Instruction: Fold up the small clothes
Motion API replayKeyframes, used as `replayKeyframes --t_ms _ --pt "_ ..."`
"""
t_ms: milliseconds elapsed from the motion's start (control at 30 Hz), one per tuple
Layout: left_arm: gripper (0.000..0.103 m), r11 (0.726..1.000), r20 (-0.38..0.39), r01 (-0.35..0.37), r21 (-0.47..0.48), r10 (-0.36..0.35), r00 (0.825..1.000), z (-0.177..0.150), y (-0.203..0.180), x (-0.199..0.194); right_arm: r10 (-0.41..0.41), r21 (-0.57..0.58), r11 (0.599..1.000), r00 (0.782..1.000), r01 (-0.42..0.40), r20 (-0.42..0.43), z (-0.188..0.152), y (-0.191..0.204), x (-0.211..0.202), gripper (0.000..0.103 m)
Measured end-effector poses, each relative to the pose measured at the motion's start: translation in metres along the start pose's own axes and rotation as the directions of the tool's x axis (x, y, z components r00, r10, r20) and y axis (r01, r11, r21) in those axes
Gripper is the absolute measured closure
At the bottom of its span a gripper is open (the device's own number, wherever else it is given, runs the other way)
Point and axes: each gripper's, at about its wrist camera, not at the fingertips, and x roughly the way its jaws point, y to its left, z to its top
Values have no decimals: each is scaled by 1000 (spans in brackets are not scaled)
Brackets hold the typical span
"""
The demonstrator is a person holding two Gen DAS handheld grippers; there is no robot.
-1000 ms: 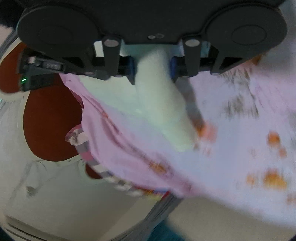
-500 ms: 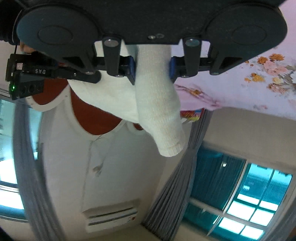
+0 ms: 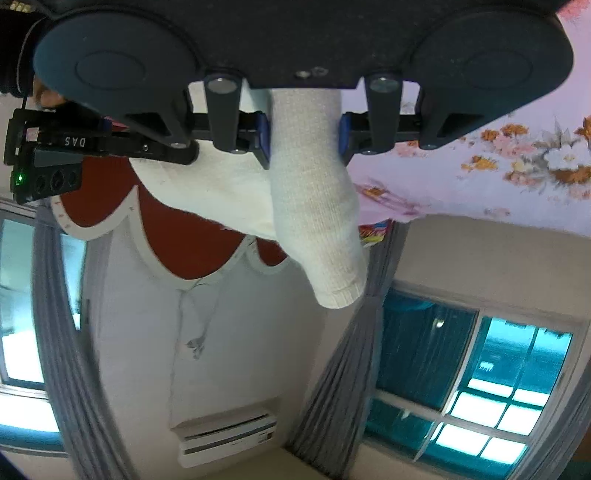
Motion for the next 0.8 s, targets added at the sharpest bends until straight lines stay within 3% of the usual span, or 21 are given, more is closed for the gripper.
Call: replayKeyframes --t_ms 300,600,700,733,767,800 --pt "71 996 -49 -46 -70 43 998 -27 96 90 -41 43 998 996 44 -74 -18 -106 105 72" --pt "70 991 -140 -116 -64 106 984 -35 171 169 -58 156 984 986 83 -155 -30 -197 196 72" --pt "68 979 -272 -151 -135 110 956 -46 210 213 -131 210 960 961 184 -245 -38 -231 236 72" --pt "62 973 -323 -175 -149 119 939 -55 222 227 -146 227 950 949 213 -279 -44 -242 248 72" --pt "62 960 -413 -217 -177 128 902 -68 236 242 -158 254 934 926 253 -342 -52 -257 262 70" --pt "64 937 -482 -264 -230 126 867 -81 248 249 -163 298 903 887 310 -432 -64 -276 275 67"
